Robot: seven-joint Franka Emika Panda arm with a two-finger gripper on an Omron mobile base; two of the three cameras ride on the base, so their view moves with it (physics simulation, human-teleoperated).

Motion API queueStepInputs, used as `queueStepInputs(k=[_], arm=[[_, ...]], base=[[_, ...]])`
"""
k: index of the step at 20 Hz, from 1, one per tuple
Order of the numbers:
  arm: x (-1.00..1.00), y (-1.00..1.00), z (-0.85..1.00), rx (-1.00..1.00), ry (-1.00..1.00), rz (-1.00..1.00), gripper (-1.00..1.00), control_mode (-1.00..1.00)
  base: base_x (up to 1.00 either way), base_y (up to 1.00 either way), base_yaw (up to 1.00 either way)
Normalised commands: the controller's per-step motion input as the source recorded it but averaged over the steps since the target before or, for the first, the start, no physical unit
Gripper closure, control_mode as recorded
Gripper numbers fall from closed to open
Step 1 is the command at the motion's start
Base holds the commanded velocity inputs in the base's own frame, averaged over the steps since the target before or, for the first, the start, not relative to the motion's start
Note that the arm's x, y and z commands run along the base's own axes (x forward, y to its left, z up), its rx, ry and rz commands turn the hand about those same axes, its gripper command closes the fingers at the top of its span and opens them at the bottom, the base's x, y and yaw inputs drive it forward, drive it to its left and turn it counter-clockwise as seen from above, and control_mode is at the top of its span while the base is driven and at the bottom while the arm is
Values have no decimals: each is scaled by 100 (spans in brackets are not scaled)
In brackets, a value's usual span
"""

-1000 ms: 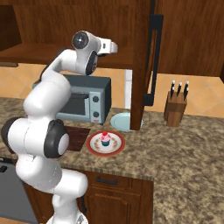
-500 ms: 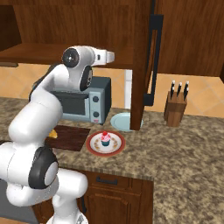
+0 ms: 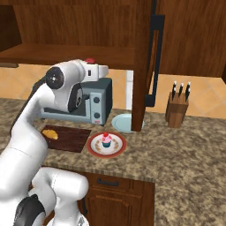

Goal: From the different types of pastries on the counter, select a croissant and place it on the cutting board. Then retrieve a jar of jam from the cabinet and place it alongside the croissant on the cutting board.

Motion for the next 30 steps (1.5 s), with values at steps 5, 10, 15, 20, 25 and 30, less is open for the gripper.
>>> queueStepInputs(k=[5,10,15,20,25,30], arm=[[-100,16,-21,0,0,0,100,-100],[-100,24,-33,0,-1,0,100,-100],[-100,25,-30,0,-6,0,100,-100],[-90,37,-65,0,0,6,100,-100],[-53,62,-100,3,0,21,100,-100],[-21,55,-100,16,-4,23,100,-100]], base=[[0,0,0],[0,0,0],[0,0,0],[0,0,0],[0,0,0],[0,0,0]])
